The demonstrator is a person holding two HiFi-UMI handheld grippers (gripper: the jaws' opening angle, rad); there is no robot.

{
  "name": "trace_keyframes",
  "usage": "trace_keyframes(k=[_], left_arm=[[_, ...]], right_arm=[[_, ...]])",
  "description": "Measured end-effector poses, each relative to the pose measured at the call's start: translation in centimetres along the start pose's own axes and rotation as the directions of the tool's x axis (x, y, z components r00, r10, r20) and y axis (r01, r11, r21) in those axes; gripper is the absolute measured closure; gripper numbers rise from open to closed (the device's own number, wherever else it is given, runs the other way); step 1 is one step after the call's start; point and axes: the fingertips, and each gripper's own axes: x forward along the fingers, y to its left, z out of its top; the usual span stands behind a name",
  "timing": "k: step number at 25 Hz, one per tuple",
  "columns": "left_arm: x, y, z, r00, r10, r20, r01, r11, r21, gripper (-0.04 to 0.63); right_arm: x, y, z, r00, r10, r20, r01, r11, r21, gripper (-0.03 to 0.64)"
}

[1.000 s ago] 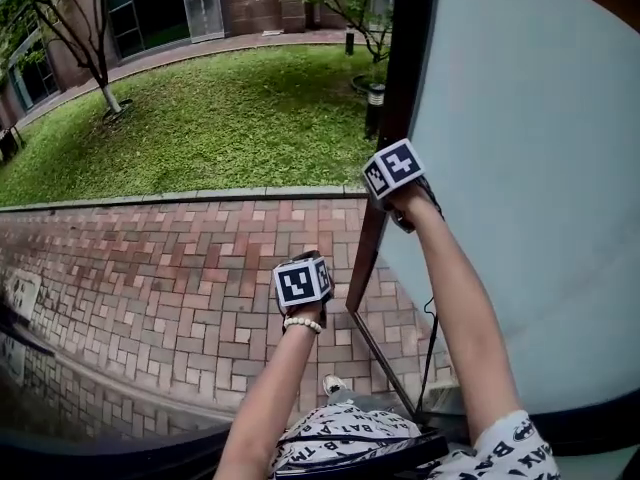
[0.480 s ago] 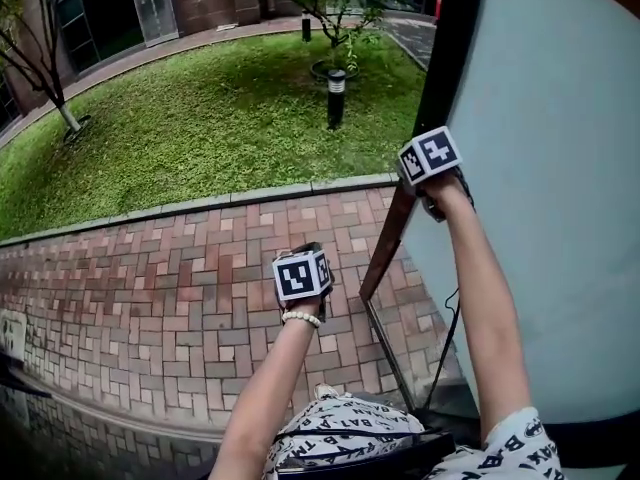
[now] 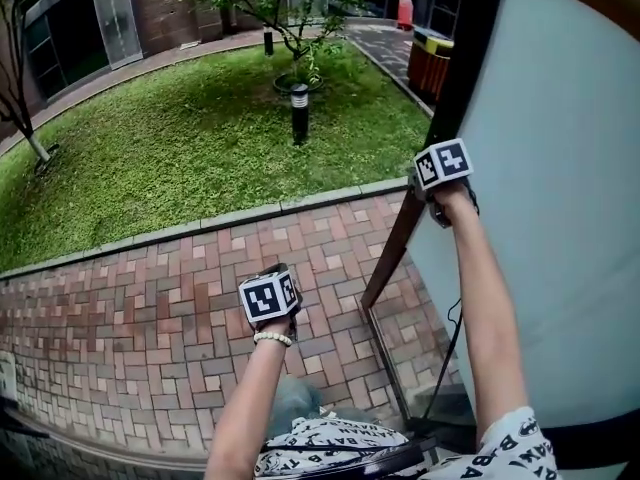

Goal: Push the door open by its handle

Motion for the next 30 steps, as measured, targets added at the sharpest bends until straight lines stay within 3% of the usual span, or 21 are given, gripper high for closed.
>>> trace_keyframes(k=[15, 30], left_arm=[[2.9, 0.6, -0.5, 0.999, -0.008, -0.042, 0.008, 1.0, -0.001, 0.609], [2.3, 1.6, -1.8, 0.999, 0.009, -0.052, -0.011, 0.999, -0.035, 0.609]], right_arm=[[-1.1, -9.7, -1.4, 0.996, -0.088, -0.013, 0.089, 0.994, 0.067, 0.604], [-2.0, -13.5, -2.8, 0.989, -0.135, -0.052, 0.138, 0.989, 0.054, 0.603]])
